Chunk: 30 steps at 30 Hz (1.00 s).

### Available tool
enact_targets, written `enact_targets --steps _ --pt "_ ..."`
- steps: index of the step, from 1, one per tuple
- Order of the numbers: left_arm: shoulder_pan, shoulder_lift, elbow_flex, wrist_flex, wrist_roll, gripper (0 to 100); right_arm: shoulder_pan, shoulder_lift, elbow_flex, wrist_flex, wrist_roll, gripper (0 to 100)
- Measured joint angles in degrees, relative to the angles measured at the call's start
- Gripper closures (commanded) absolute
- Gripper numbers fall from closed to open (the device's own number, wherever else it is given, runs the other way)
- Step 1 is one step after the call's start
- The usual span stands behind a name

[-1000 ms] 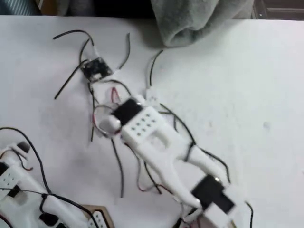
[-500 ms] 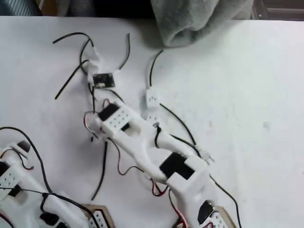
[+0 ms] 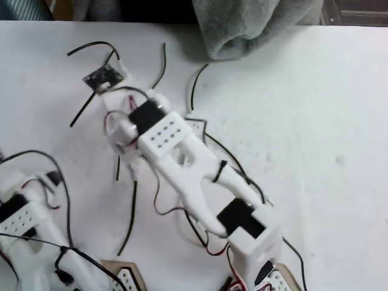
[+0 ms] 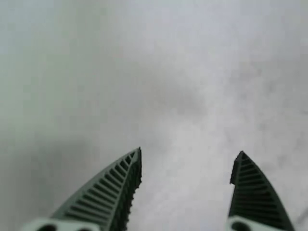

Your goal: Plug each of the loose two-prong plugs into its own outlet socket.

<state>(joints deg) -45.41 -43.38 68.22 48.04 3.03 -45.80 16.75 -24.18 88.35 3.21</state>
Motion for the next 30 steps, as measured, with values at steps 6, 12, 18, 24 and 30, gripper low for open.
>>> enact_targets --steps 6,12,18,24,30 --pt "12.8 0.0 -8.2 11.6 -0.2 71 13.5 0.0 -0.1 7.6 3.6 67.6" --pt "25.0 0.0 -12.9 15.9 -4.0 71 24.9 0.0 1.2 9.2 0.4 67.6" --pt "31.3 0.0 -12.7 14.0 -2.0 71 32.0 0.0 6.1 7.7 -0.2 67.6" --pt "37.9 0.0 -8.0 7.8 -1.1 71 36.0 0.0 18.6 -2.5 -0.4 67.6" --pt "42.5 0.0 -3.4 1.1 -1.0 71 37.2 0.0 27.6 -13.8 -3.3 67.6"
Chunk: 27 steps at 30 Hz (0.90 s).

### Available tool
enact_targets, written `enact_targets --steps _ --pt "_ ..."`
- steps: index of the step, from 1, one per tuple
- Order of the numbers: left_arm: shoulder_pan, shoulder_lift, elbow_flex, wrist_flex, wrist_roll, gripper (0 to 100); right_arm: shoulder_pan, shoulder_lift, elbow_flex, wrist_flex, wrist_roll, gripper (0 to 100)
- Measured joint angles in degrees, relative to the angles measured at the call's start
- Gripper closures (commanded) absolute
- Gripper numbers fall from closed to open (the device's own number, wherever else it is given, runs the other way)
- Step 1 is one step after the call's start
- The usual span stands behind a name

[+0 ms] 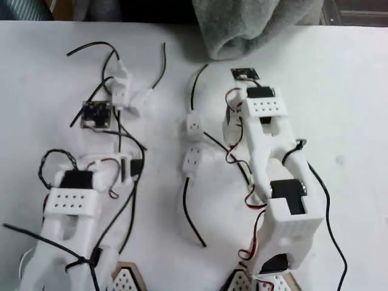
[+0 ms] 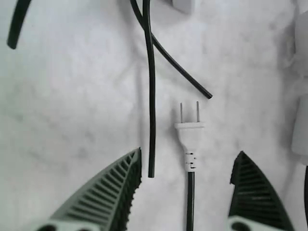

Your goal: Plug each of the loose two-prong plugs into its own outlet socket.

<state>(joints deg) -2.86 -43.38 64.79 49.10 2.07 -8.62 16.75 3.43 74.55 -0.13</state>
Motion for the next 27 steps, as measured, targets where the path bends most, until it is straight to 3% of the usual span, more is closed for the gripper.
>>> enact_targets --steps 9,15,19,27 --pt "3.6 1.4 1.1 -1.4 0.0 71 0.2 0.0 3.1 -5.2 -3.6 67.6" --pt "3.6 16.6 -5.4 -1.1 0.3 71 0.2 0.0 3.2 -5.2 -3.6 67.6" --pt "3.6 27.6 -12.7 1.7 4.7 71 0.1 0.0 3.2 -5.2 -3.6 67.6" --pt "3.6 39.7 -22.4 3.7 8.3 76 0.1 0.0 3.2 -5.2 -3.6 67.6"
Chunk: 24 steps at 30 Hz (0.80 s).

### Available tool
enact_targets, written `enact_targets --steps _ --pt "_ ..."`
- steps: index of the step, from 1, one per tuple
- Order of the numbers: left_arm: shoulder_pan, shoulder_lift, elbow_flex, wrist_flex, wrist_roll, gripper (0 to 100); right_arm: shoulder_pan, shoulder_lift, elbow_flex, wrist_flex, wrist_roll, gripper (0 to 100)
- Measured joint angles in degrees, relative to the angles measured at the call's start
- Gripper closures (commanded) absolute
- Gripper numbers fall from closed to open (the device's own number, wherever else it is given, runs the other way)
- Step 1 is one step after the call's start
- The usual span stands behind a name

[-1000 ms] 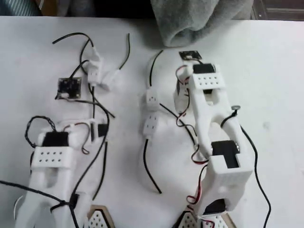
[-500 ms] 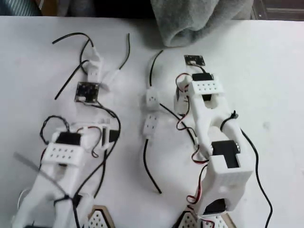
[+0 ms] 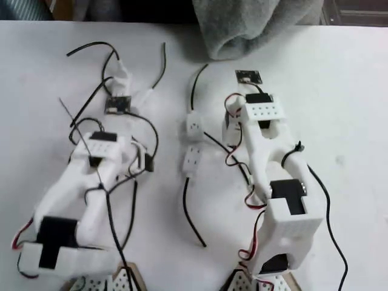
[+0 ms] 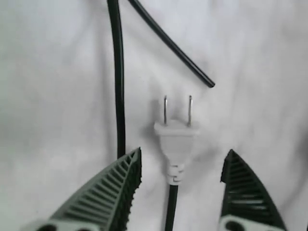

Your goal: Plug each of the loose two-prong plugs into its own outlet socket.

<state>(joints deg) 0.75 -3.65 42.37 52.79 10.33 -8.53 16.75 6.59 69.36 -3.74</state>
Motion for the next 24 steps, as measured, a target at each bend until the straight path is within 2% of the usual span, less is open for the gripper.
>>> enact_targets --steps 6,14,16,20,22,24 --pt "0.0 8.4 -8.3 4.8 0.0 77 0.0 0.0 0.0 0.0 0.0 67.6" --pt "0.1 21.5 -23.7 16.2 0.2 77 0.0 0.0 0.0 0.0 0.0 67.6" --pt "0.1 24.1 -27.1 18.7 0.2 80 0.0 0.0 0.0 0.0 0.0 67.6" --pt "0.5 26.9 -31.6 21.6 0.4 98 0.0 0.0 0.0 0.0 0.0 67.6" --pt "0.8 27.2 -32.1 21.7 0.4 96 0.0 0.0 0.0 0.0 0.0 67.6" --pt "0.9 27.3 -32.2 21.7 0.4 98 0.0 0.0 0.0 0.0 0.0 67.6"
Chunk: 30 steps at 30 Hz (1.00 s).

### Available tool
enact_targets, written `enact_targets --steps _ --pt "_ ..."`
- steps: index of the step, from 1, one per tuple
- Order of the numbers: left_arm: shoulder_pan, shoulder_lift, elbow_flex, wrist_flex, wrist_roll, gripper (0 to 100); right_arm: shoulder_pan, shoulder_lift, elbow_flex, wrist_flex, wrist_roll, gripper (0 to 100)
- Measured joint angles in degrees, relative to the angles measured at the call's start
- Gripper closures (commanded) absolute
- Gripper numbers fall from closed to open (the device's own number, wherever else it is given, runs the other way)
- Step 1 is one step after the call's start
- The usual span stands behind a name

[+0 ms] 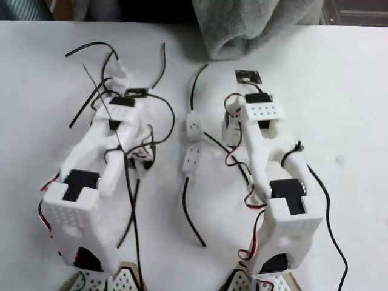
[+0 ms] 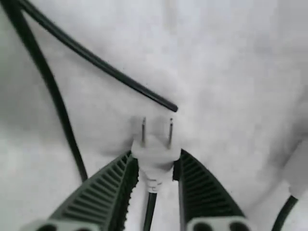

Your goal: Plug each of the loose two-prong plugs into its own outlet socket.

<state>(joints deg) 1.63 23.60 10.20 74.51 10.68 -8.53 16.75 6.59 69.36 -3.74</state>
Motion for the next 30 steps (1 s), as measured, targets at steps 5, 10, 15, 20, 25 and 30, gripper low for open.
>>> enact_targets --steps 5,10,15,20,25,30 --pt "0.0 0.0 0.0 0.2 0.0 98 0.0 0.0 0.0 0.0 0.0 67.6" --pt "0.0 0.2 -0.4 0.6 0.0 98 0.0 0.0 0.0 0.0 0.0 67.6" --pt "-0.2 -2.5 1.3 -0.2 0.0 98 0.0 0.0 0.0 0.0 0.0 67.6" --pt "1.3 -14.5 11.5 -5.9 0.1 98 0.0 0.0 1.3 -1.8 0.0 67.6" --pt "6.7 -33.9 28.0 -16.8 -5.4 98 0.1 0.0 3.3 -4.8 0.0 67.6" --pt "7.5 -53.1 44.2 -29.9 -8.0 98 0.0 0.0 3.3 -5.2 0.0 67.6"
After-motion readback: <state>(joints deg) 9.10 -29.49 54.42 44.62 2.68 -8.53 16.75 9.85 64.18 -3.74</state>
